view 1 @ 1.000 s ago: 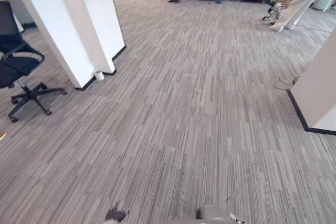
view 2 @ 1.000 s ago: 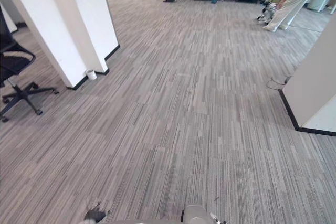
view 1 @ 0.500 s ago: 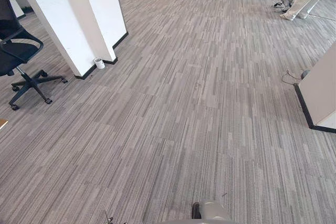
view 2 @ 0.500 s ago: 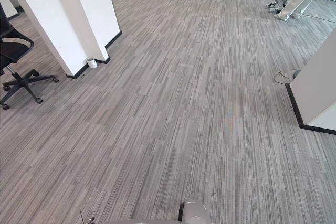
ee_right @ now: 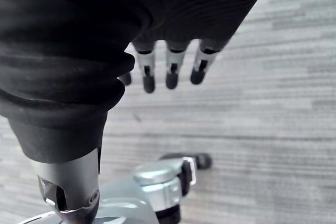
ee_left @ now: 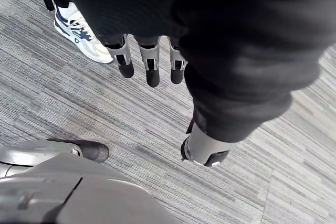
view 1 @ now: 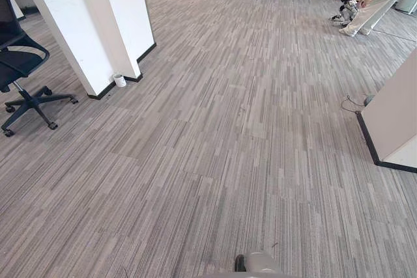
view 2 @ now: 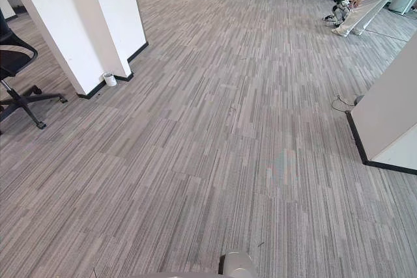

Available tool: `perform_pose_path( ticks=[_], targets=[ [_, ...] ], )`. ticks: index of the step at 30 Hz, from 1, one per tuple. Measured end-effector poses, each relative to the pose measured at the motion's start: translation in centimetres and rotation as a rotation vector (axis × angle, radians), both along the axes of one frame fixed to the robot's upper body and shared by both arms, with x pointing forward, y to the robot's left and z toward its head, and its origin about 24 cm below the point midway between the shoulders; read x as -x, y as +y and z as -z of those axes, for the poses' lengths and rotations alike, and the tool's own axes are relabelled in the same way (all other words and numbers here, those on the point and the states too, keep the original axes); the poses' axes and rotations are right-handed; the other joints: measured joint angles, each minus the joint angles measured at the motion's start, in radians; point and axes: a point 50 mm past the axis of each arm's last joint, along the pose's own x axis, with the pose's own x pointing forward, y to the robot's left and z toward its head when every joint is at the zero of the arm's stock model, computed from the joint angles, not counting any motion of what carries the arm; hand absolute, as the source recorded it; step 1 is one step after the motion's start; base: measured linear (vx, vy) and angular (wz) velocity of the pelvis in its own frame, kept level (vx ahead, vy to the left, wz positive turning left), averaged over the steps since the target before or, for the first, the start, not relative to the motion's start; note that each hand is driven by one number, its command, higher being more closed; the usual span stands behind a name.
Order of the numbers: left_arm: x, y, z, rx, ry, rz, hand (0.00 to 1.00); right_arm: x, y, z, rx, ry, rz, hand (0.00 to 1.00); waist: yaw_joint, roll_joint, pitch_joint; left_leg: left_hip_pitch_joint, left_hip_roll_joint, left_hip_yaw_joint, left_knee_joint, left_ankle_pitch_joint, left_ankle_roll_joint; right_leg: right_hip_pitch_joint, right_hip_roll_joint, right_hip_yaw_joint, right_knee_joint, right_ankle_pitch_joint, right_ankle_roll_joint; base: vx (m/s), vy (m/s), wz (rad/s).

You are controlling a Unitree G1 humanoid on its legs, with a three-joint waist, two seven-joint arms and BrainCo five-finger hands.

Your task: Organize washtable

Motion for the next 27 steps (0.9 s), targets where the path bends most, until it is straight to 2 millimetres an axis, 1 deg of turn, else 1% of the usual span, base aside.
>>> perform_pose_path(
  ticks=[7,8,10,11,16,21,22,23,24,26,27],
  targets=[
    [-0.33,-0.17,0.00,0.000,0.001,0.062,0.00,-0.01,0.03,0.00,0.000,0.000,-0.001,0.00,0.000,-0.002,0.001,-0.002,-0.003,-0.006,0.000,0.001,0.001,0.003,-0.007,-0.004,0.001,-0.001,0.002,0.00,0.004,0.01],
    [-0.42,-0.18,-0.01,-0.001,0.002,0.080,0.00,-0.01,0.02,0.00,0.001,0.000,0.000,0.00,-0.001,-0.006,0.004,-0.004,-0.005,-0.009,0.000,0.001,0.001,0.002,-0.011,-0.006,0.002,-0.002,0.003,-0.01,0.016,0.06],
    [-0.45,-0.19,-0.01,-0.001,0.002,0.082,0.00,-0.02,-0.01,-0.01,0.002,0.000,0.000,0.00,-0.002,-0.005,0.005,-0.006,-0.008,-0.013,0.000,0.002,0.002,0.002,-0.017,-0.010,0.003,-0.003,0.005,-0.01,0.021,0.09],
    [-0.51,-0.26,-0.01,-0.001,0.002,0.097,0.00,0.00,-0.04,-0.01,0.003,0.001,-0.001,0.00,-0.001,-0.010,0.011,-0.006,-0.011,-0.017,-0.001,0.004,0.004,-0.001,-0.021,-0.012,0.003,-0.004,0.006,-0.01,0.021,0.09],
    [-0.65,-0.29,-0.02,-0.001,0.002,0.120,0.00,-0.10,-0.03,-0.02,0.004,-0.002,-0.008,0.00,-0.002,-0.009,0.016,-0.011,-0.018,-0.020,-0.007,0.006,0.008,-0.002,-0.029,-0.012,0.003,-0.003,0.008,-0.01,0.022,0.02],
    [-0.79,-0.20,-0.05,-0.004,-0.001,0.121,0.00,-0.27,-0.02,-0.04,0.004,-0.009,-0.010,0.00,-0.001,-0.009,0.023,-0.011,-0.020,-0.020,-0.007,0.006,0.008,-0.003,-0.031,-0.012,0.004,-0.003,0.009,0.00,0.006,0.00],
    [-0.78,-0.19,-0.05,-0.004,0.000,0.120,0.00,-0.27,0.00,-0.04,0.003,-0.009,-0.010,0.00,-0.001,-0.005,0.026,-0.012,-0.019,-0.020,-0.007,0.006,0.008,-0.004,-0.031,-0.012,0.004,-0.003,0.009,0.00,0.000,0.00],
    [-0.79,-0.18,-0.04,-0.004,0.000,0.119,0.00,-0.28,0.01,-0.03,0.002,-0.009,-0.010,0.00,-0.001,-0.008,0.027,-0.013,-0.019,-0.019,-0.007,0.006,0.008,-0.005,-0.031,-0.012,0.005,-0.003,0.009,0.00,0.000,0.00],
    [-0.78,-0.18,-0.04,-0.004,0.000,0.117,0.00,-0.28,0.02,-0.03,0.001,-0.009,-0.010,0.00,-0.002,-0.004,0.031,-0.014,-0.018,-0.019,-0.007,0.006,0.008,-0.007,-0.031,-0.012,0.006,-0.005,0.011,0.00,0.000,0.00],
    [-0.72,-0.13,-0.04,-0.005,0.000,0.107,0.00,-0.19,0.10,-0.01,-0.002,-0.006,-0.010,0.00,-0.002,-0.006,0.033,-0.016,-0.017,-0.019,-0.007,0.006,0.008,-0.017,-0.034,-0.015,0.015,-0.013,0.019,0.00,0.000,0.00],
    [-0.68,-0.07,-0.05,-0.005,0.000,0.097,0.00,-0.03,0.23,0.03,-0.007,-0.001,-0.009,0.00,-0.002,-0.006,0.034,-0.018,-0.015,-0.020,-0.008,0.006,0.008,-0.025,-0.037,-0.022,0.028,-0.022,0.013,0.00,-0.023,0.05]
  ],
)
